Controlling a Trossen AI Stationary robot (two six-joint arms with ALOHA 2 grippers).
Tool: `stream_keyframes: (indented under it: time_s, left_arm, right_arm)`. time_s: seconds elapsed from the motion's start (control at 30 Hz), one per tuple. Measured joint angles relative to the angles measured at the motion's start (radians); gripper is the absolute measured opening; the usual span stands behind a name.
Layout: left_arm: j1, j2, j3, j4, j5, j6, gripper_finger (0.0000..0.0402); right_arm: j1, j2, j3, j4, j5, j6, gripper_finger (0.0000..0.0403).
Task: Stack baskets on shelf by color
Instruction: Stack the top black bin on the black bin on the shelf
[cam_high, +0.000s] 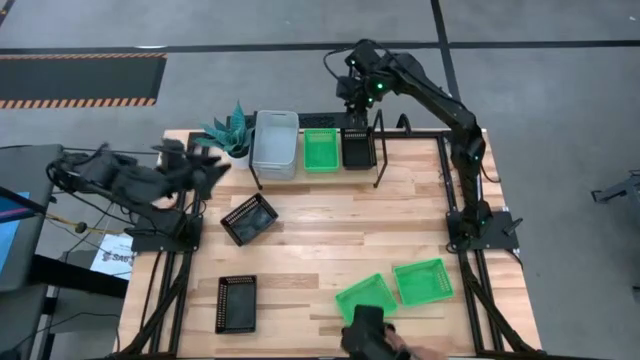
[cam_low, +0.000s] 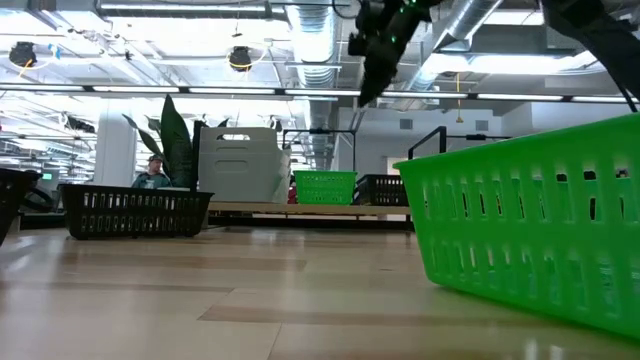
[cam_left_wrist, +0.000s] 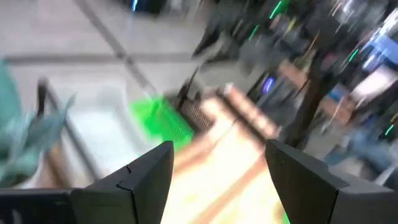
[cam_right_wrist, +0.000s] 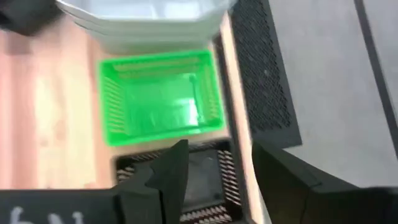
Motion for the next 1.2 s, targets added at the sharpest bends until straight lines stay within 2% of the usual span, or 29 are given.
stream_keyframes:
  time_s: [0.17,0.33,0.5,0.73,1.0,1.2]
  left_arm:
    - [0.019,0.088,-0.001,-0.26,0.125,-0.235,0.0244]
    - [0.043,0.16,-0.001,-0.459,0.147,-0.454,0.0244]
    - [0.069,0.198,-0.05,-0.547,0.206,-0.509,0.0244]
    - [0.103,0.196,-0.249,-0.449,0.297,-0.513,0.0244]
    - [0.177,0.236,-0.501,-0.18,0.33,-0.527,0.0232]
    - [0.262,0.337,-0.635,0.044,0.462,-0.413,0.022]
  right_arm:
    - [0.075,-0.031,0.0,-0.011,-0.001,0.068,0.0199]
    - [0.142,-0.042,0.0,-0.031,-0.001,0.162,0.0194]
    - [0.204,-0.042,0.0,-0.102,-0.001,0.236,0.0196]
    - [0.29,-0.044,0.0,-0.116,-0.001,0.247,0.0192]
    - [0.361,-0.059,0.0,-0.228,-0.018,0.267,0.019]
    - [0.413,-0.081,0.0,-0.29,-0.104,0.313,0.0189]
